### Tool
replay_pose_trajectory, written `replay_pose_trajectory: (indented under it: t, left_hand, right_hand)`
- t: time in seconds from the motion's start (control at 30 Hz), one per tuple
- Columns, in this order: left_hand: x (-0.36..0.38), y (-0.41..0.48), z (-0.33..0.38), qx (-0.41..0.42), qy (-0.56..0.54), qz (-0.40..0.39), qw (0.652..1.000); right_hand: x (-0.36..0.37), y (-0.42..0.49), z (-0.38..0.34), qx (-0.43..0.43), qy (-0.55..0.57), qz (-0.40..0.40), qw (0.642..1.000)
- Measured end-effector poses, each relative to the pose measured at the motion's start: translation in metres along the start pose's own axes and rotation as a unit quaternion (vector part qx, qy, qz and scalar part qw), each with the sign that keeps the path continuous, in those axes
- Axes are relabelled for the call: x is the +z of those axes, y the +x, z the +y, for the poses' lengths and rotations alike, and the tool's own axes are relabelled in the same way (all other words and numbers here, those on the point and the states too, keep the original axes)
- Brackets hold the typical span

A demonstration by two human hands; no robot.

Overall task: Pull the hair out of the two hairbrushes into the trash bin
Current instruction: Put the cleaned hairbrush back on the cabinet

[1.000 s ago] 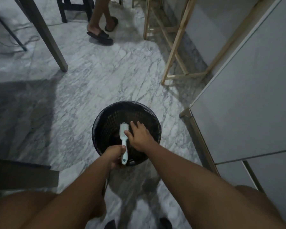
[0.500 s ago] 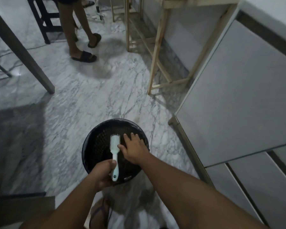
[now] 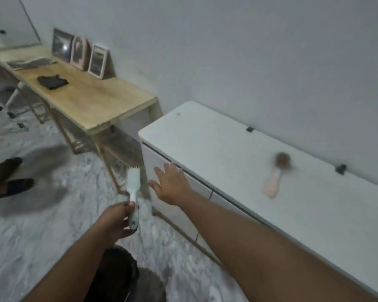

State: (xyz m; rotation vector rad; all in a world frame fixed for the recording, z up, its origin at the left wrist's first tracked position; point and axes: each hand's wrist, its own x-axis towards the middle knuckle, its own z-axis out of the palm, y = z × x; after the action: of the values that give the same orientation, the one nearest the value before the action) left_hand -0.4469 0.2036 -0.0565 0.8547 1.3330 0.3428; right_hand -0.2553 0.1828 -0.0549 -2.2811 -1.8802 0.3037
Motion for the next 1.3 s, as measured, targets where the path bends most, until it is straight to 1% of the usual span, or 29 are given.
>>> replay_pose_trajectory:
  t: [0.1,0.23,0.33,0.47,0.57,0.7,0.8,0.9,1.0,1.1,1.23,1.3]
  left_hand:
    - [0.065,-0.022,0.050,0.028,0.038,-0.048,0.998]
    - [0.145,-0.031,0.073,0.047,0.076,-0.118,0.989]
    - [0.202,-0.040,0.070,0.046,0.127,-0.162,0.977]
    - [0.278,-0.054,0.059,0.048,0.189,-0.193,0.962]
    - [0.333,-0.060,0.042,0.043,0.217,-0.219,0.950]
    - [0.397,-0.058,0.016,0.041,0.254,-0.234,0.937]
    - [0.437,-0.056,0.001,0.070,0.298,-0.225,0.925]
    - [0.469,-0.053,-0.011,0.122,0.382,-0.221,0.889]
    - [0.492,-0.053,-0.020,0.151,0.435,-0.235,0.856]
    - [0.504,-0.049,-0.025,0.180,0.472,-0.240,0.829]
    - [0.511,-0.047,-0.027,0.200,0.514,-0.231,0.802]
    - [0.511,-0.050,-0.025,0.221,0.547,-0.220,0.777]
  right_hand:
    - [-0.051,-0.017,0.057,0.068,-0.008,0.031,0.997]
    - [-0.086,-0.053,0.133,0.171,-0.020,0.055,0.983]
    - [-0.104,-0.089,0.185,0.239,-0.030,0.061,0.969]
    - [-0.118,-0.136,0.243,0.322,-0.065,0.085,0.941]
    - [-0.123,-0.168,0.282,0.368,-0.054,0.070,0.926]
    - [-0.122,-0.208,0.325,0.425,-0.057,0.054,0.902]
    - [-0.115,-0.230,0.353,0.457,-0.058,0.037,0.887]
    - [-0.108,-0.244,0.374,0.476,-0.052,0.024,0.878]
    - [-0.104,-0.251,0.389,0.483,-0.032,0.015,0.875]
    - [-0.100,-0.251,0.399,0.483,-0.015,0.014,0.875]
    - [-0.093,-0.247,0.403,0.479,0.003,0.007,0.878]
    - [-0.092,-0.245,0.404,0.476,0.003,0.008,0.879]
